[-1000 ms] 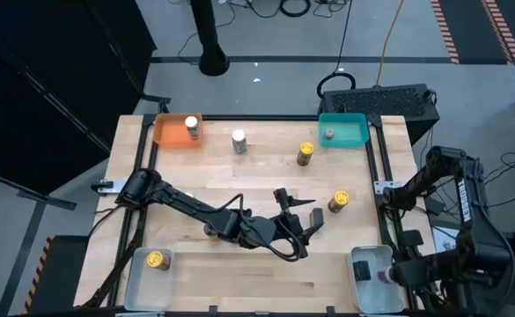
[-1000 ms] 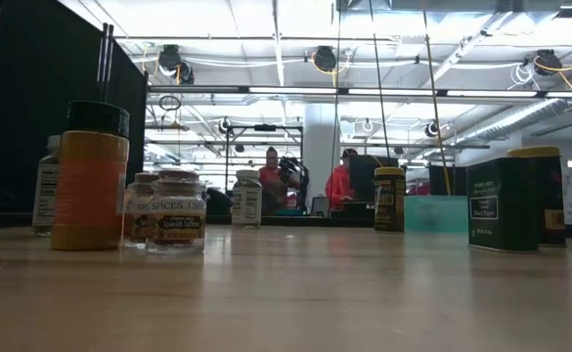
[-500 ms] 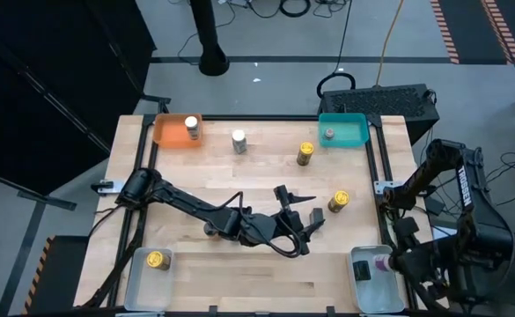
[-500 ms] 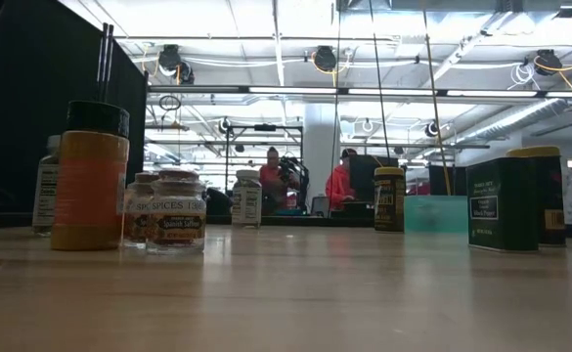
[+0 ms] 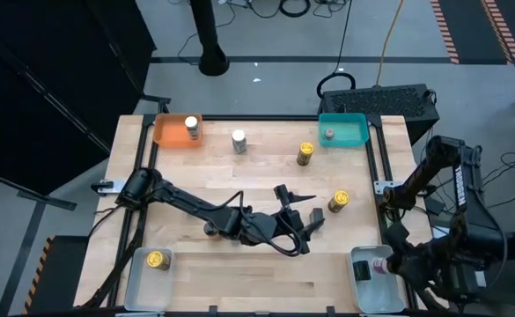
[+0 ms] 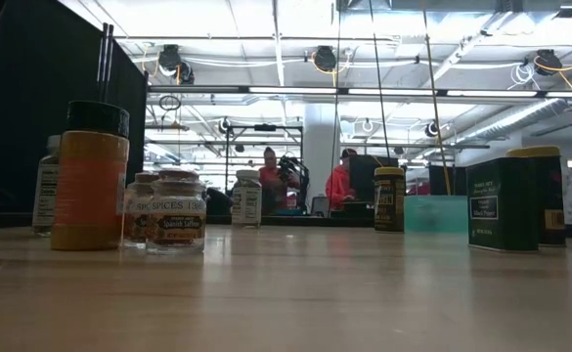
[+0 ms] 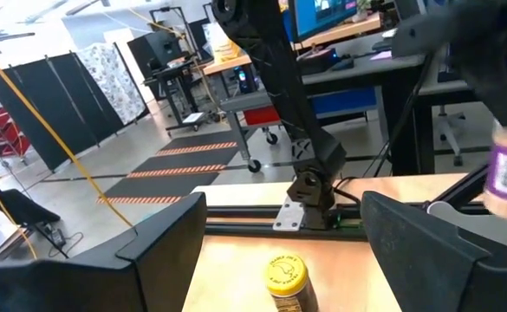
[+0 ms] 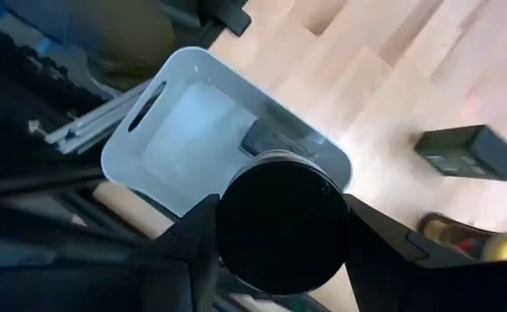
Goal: Sort spices by type
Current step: Put the top black seasoning bottle into the gray bin
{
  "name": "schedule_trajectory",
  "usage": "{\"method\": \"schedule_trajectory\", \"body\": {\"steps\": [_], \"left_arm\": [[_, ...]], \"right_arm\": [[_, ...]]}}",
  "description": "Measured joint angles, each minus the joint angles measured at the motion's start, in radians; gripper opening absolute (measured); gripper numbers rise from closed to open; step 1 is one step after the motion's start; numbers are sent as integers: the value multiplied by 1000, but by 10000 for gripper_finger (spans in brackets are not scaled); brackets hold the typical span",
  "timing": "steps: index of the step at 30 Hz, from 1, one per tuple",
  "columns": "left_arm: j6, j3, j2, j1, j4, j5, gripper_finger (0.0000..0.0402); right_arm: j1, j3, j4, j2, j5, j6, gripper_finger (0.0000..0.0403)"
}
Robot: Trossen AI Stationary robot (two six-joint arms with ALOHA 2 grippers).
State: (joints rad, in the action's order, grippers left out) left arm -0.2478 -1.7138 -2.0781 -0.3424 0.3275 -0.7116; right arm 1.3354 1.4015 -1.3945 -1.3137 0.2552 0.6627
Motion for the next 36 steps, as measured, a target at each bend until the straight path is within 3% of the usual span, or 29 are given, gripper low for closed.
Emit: {"method": "schedule_trajectory", "body": {"steps": [6, 10, 21, 36], "left_arm": [[3, 0, 0, 2, 0, 0, 313], [-2, 0, 0, 2, -1, 0, 313], [-24, 0, 0, 2, -1, 0, 313], [-27, 0, 0, 2, -5, 0, 313]], "right_arm": [[-42, -169, 84, 68, -27, 185, 171], [-77, -245, 86, 97, -117, 272, 171], [-84, -409, 307, 116, -132, 169, 171], [-84, -536, 349, 116, -130, 183, 171]]}}
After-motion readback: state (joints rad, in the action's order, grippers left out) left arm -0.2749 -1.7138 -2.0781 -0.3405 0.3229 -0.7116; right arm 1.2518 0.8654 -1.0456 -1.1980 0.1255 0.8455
